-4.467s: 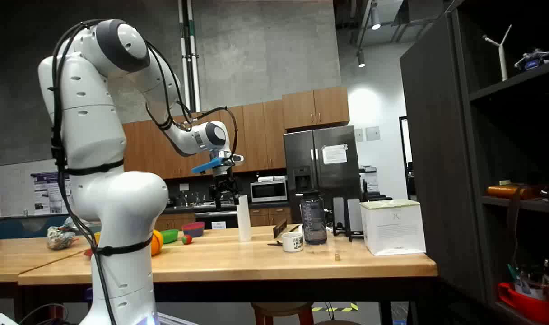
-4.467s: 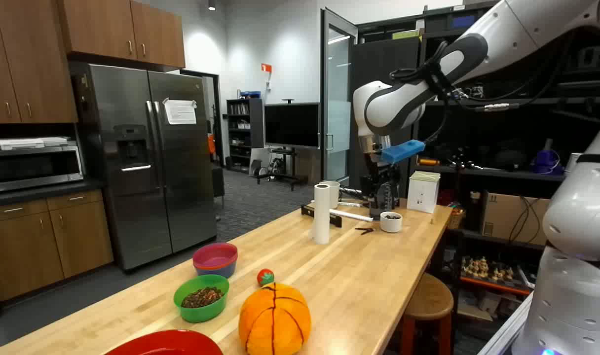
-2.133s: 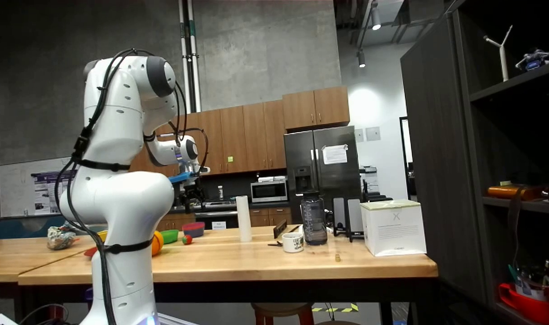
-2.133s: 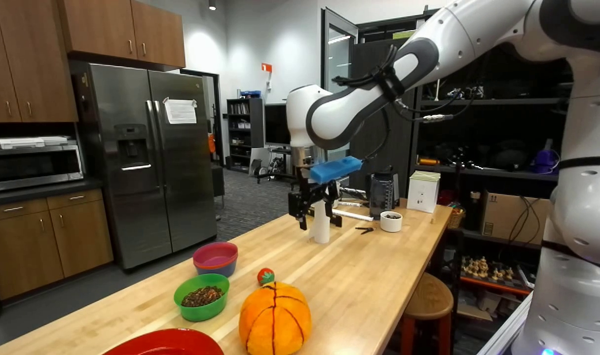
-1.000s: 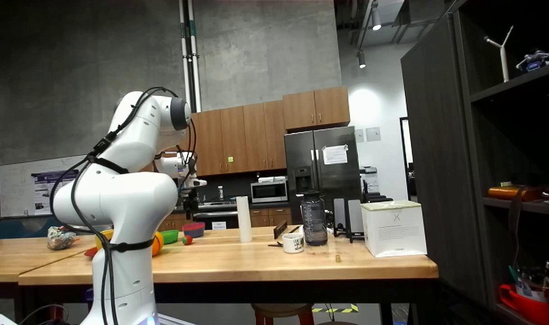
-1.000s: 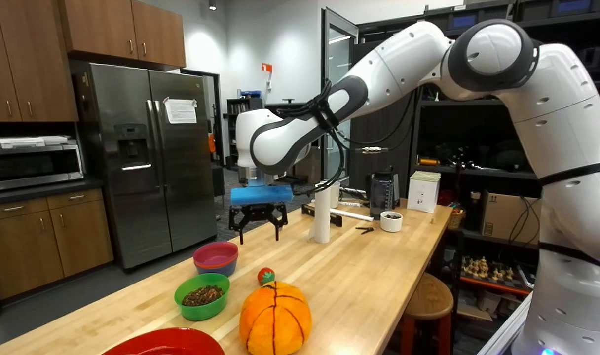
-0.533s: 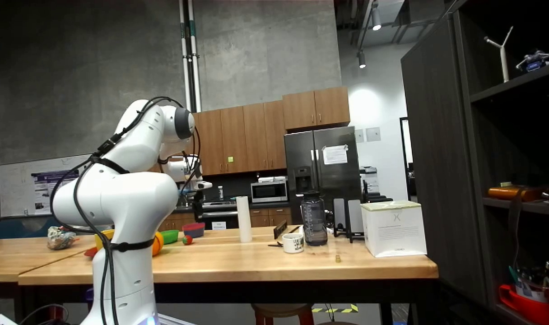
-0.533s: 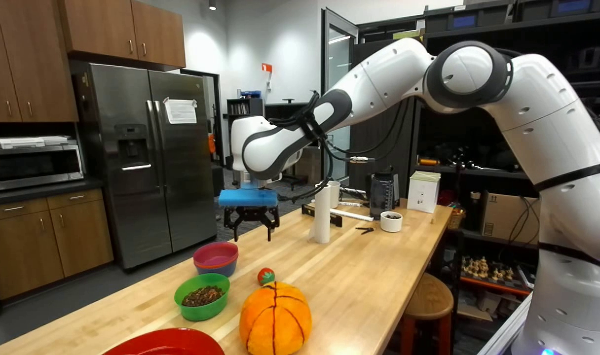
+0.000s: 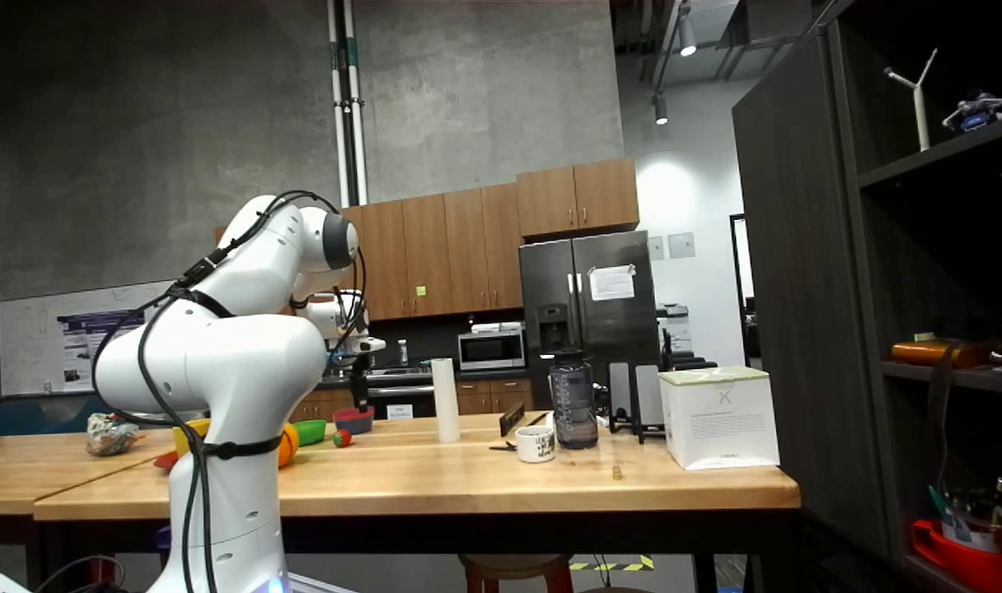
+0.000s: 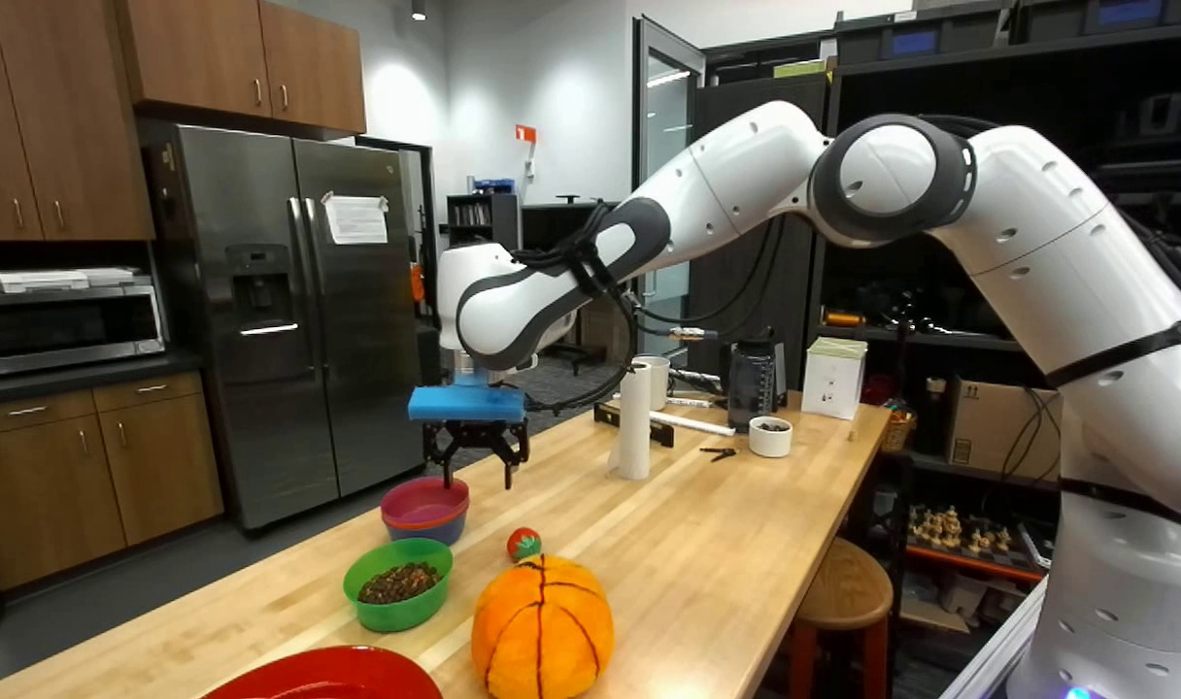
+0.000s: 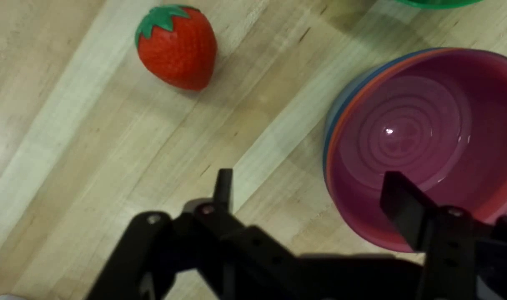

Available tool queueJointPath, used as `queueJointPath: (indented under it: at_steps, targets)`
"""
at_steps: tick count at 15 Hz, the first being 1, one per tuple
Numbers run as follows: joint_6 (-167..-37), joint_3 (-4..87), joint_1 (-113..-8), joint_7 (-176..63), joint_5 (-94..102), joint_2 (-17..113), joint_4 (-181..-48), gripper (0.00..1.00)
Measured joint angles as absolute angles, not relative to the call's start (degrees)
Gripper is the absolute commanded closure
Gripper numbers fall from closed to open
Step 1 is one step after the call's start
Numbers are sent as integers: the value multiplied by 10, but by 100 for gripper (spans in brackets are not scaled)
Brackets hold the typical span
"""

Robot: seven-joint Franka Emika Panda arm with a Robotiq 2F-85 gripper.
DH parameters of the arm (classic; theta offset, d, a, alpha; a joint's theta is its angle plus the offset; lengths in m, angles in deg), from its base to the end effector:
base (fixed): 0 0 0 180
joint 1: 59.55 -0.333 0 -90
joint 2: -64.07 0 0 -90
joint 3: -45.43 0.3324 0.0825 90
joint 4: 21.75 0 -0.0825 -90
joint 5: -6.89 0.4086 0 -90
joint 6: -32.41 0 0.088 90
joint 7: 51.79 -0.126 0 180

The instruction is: Remove the pink bowl from the stacked bowls, then put the strawberry in the pink bowl

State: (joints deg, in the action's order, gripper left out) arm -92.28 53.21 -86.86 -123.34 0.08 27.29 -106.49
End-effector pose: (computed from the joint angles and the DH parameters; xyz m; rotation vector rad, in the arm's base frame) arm 0.6280 0.4132 0.2889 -2.9635 0.9182 -0.0817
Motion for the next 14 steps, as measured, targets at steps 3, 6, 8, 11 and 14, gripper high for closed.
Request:
queueJointPath:
  at_steps: [3, 6, 8, 11, 14]
  targets:
    - [-922, 532, -874, -1233, 1, 262, -1052, 65]
    - [-921, 532, -877, -1233, 1, 254, -1041, 88]
    - [-920, 532, -878, -1233, 1, 250, -1035, 100]
    - [-918, 532, -880, -1233, 1, 247, -1029, 100]
    - [-914, 531, -881, -1233, 1, 246, -1025, 99]
